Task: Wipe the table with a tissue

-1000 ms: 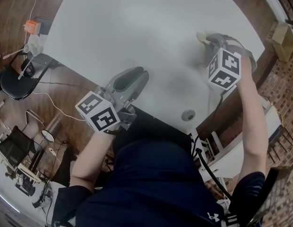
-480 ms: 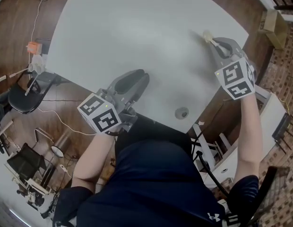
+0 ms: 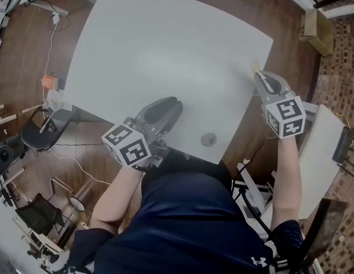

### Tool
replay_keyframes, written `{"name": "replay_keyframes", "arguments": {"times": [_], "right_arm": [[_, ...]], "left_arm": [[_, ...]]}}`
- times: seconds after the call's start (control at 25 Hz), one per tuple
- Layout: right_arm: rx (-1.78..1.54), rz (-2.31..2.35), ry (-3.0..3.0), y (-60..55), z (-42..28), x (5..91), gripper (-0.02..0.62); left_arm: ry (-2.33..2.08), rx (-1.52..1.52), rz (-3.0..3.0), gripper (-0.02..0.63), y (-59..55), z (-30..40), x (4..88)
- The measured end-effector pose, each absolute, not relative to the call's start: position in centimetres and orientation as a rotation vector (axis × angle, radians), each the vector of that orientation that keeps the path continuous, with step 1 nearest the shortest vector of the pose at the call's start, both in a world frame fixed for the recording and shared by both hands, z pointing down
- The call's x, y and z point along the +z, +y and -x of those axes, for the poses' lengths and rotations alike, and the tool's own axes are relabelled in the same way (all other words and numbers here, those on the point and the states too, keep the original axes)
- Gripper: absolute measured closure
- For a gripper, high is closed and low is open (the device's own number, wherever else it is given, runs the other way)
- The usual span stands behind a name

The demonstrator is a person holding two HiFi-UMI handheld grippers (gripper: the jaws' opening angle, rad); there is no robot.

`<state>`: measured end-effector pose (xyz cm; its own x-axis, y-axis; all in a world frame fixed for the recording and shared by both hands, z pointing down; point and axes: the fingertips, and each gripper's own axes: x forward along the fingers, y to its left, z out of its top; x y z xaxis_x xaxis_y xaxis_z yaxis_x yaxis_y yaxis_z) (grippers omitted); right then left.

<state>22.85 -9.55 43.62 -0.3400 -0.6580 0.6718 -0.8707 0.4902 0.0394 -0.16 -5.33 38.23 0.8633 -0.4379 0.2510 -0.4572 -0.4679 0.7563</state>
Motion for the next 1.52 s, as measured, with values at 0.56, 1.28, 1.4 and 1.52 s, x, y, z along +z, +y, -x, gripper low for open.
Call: {"name": "replay_keyframes", "arguments": {"times": [0.56,1.28,1.4,1.52], "right_arm": [[0.832,-1.704,-2.454,-2.2,-22.0,33.3,0.578],[0.776,-1.826,-2.589,-0.1,-17.5,28.1,0.577],[0.783,-1.806,-2.621,-0.3,-16.8,27.8,0.577],[0.784,-1.802,-2.627,0.5,-17.0,27.6,0.577]], "left_arm": [[-0.611,0.007,-2.201,0.512,-0.9,-0.8,35.0],[-0.573,-0.010,-2.253,0.520,-0.6,-1.5,31.7],[-0.576,-0.001,-2.263,0.522,-0.7,-1.4,31.4],[-0.562,0.014,-2.266,0.523,-0.2,-2.2,31.4]]}}
